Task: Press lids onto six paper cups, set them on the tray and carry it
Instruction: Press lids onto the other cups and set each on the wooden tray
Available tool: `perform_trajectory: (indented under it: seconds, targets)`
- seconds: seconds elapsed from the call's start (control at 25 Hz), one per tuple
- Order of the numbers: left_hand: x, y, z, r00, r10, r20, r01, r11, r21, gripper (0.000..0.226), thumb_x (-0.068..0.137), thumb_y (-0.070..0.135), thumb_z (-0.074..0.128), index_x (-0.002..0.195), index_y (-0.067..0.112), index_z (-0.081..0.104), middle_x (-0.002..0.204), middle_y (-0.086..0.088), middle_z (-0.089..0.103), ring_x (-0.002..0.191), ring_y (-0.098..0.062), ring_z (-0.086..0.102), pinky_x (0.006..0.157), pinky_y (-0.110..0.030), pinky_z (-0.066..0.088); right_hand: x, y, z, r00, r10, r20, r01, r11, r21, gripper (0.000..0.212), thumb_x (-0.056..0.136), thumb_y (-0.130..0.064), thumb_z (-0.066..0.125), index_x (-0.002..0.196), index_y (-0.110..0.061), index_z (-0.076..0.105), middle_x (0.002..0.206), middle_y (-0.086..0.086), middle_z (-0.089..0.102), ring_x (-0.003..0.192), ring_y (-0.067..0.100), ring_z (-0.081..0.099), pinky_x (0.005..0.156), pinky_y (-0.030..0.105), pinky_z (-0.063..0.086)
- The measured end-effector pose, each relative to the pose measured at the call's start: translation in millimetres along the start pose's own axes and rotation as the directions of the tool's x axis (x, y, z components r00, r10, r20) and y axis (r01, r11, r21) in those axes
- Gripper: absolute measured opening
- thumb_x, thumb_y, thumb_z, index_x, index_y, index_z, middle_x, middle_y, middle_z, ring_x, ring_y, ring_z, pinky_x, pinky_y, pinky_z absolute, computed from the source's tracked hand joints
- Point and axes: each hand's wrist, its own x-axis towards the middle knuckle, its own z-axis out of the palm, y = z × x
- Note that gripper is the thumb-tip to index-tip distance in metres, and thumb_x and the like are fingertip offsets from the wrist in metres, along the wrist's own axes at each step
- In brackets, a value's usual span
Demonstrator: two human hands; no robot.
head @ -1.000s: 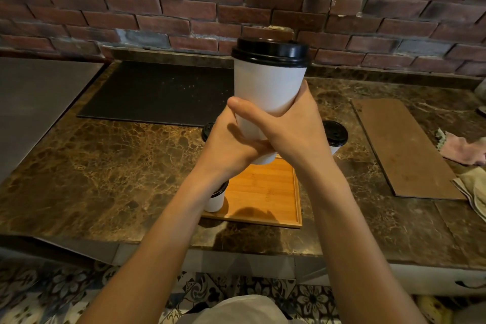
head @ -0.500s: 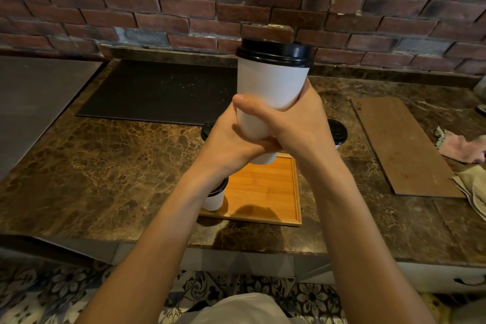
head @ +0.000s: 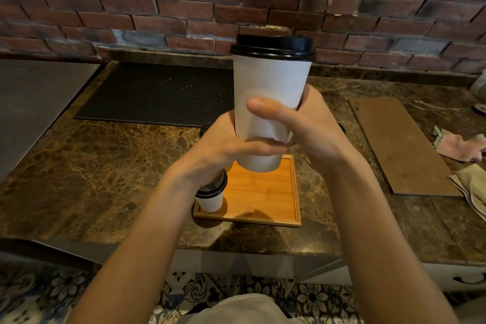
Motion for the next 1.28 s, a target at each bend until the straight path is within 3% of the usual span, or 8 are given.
perform_trajectory:
  seconds: [0.12, 0.36, 0.6, 0.72, 0.84, 1.04, 1.2, 1.28]
  targets:
    - [-2.1, -4.3, 2.3, 1.000, -0.003, 0.007, 0.003, 1.000, -0.005, 0.061, 0.061, 0.026, 0.079, 0.117, 0.024, 0.056, 0.108, 0.002, 0.067, 0.106, -0.016, 0.063, 0.084, -0.028, 0.053, -2.3, 4.0, -3.5, 0.998, 0.028, 0.056, -0.030, 0.999, 0.033, 0.052, 0.075, -0.025, 0.072, 0.124, -0.015, 0.057, 0.105, 0.002, 0.068, 0.097, 0.013, 0.069, 0.074, 0.023, 0.055]
    - [-1.2, -6.5, 3.0, 0.998, 0.018, -0.055, -0.018, 1.000, 0.003, 0.067, 0.062, 0.017, 0.081, 0.123, 0.005, 0.055, 0.111, -0.009, 0.067, 0.105, -0.019, 0.064, 0.084, -0.028, 0.053, -0.3, 4.3, -0.6, 0.999, 0.023, 0.024, -0.022, 0.999, -0.044, 0.055, 0.070, -0.033, 0.077, 0.121, -0.020, 0.058, 0.103, -0.004, 0.068, 0.095, 0.007, 0.068, 0.073, 0.019, 0.054]
    - [4.5, -4.6, 10.6, 0.969, 0.125, -0.211, -0.093, 0.983, 0.159, 0.045, 0.070, -0.008, 0.076, 0.103, 0.019, 0.060, 0.089, 0.017, 0.070, 0.087, 0.005, 0.065, 0.067, -0.008, 0.049, 3.6, 6.2, 5.7, 0.993, 0.012, -0.116, -0.031, 0.986, -0.161, 0.079, 0.064, -0.043, 0.085, 0.132, -0.021, 0.049, 0.115, -0.005, 0.062, 0.104, 0.008, 0.063, 0.081, 0.027, 0.058]
    - [7.0, -6.0, 16.3, 0.938, 0.179, -0.298, -0.111, 0.967, 0.230, 0.049, 0.071, -0.003, 0.077, 0.105, 0.024, 0.055, 0.093, 0.017, 0.062, 0.088, 0.016, 0.060, 0.066, -0.002, 0.045, 5.2, 8.8, 12.5, 0.981, -0.015, -0.192, -0.025, 0.979, -0.202, 0.077, 0.068, -0.041, 0.087, 0.132, -0.022, 0.048, 0.114, -0.009, 0.060, 0.103, 0.006, 0.062, 0.078, 0.022, 0.057]
    - [11.2, -9.2, 16.8, 0.928, 0.163, -0.335, -0.065, 0.956, 0.286, 0.053, 0.071, 0.000, 0.077, 0.118, 0.010, 0.055, 0.096, 0.017, 0.057, 0.085, 0.024, 0.055, 0.065, 0.003, 0.041, 5.5, 13.7, 20.9, 0.958, -0.036, -0.283, -0.032, 0.972, -0.231, 0.077, 0.066, -0.045, 0.086, 0.129, -0.021, 0.049, 0.109, -0.011, 0.059, 0.099, 0.005, 0.061, 0.075, 0.018, 0.056]
    - [8.2, -11.7, 10.4, 0.943, 0.114, -0.311, -0.028, 0.963, 0.268, 0.059, 0.070, 0.008, 0.079, 0.124, 0.007, 0.054, 0.106, 0.008, 0.063, 0.095, 0.011, 0.059, 0.067, -0.002, 0.045, 2.6, 13.7, 20.6, 0.952, -0.026, -0.303, -0.043, 0.975, -0.217, 0.072, 0.067, -0.046, 0.086, 0.125, -0.021, 0.051, 0.104, -0.013, 0.061, 0.092, 0.000, 0.062, 0.065, 0.011, 0.053]
    - [6.6, -5.1, 6.0, 0.964, 0.091, -0.249, -0.026, 0.966, 0.256, 0.058, 0.069, 0.011, 0.081, 0.122, 0.010, 0.055, 0.109, 0.001, 0.064, 0.098, -0.004, 0.062, 0.072, -0.009, 0.049, 2.4, 7.6, 14.8, 0.965, 0.003, -0.262, -0.047, 0.986, -0.162, 0.078, 0.061, -0.048, 0.085, 0.126, -0.020, 0.052, 0.109, -0.007, 0.063, 0.099, 0.009, 0.064, 0.080, 0.030, 0.060]
    - [5.1, -0.9, 2.6, 0.975, 0.075, -0.210, -0.021, 0.968, 0.252, 0.057, 0.069, 0.013, 0.081, 0.120, 0.011, 0.055, 0.107, 0.001, 0.064, 0.098, -0.005, 0.062, 0.071, -0.010, 0.049, 1.2, 5.4, 12.5, 0.973, 0.008, -0.230, -0.037, 0.992, -0.120, 0.079, 0.059, -0.049, 0.082, 0.126, -0.021, 0.053, 0.109, -0.007, 0.064, 0.099, 0.009, 0.066, 0.079, 0.031, 0.060]
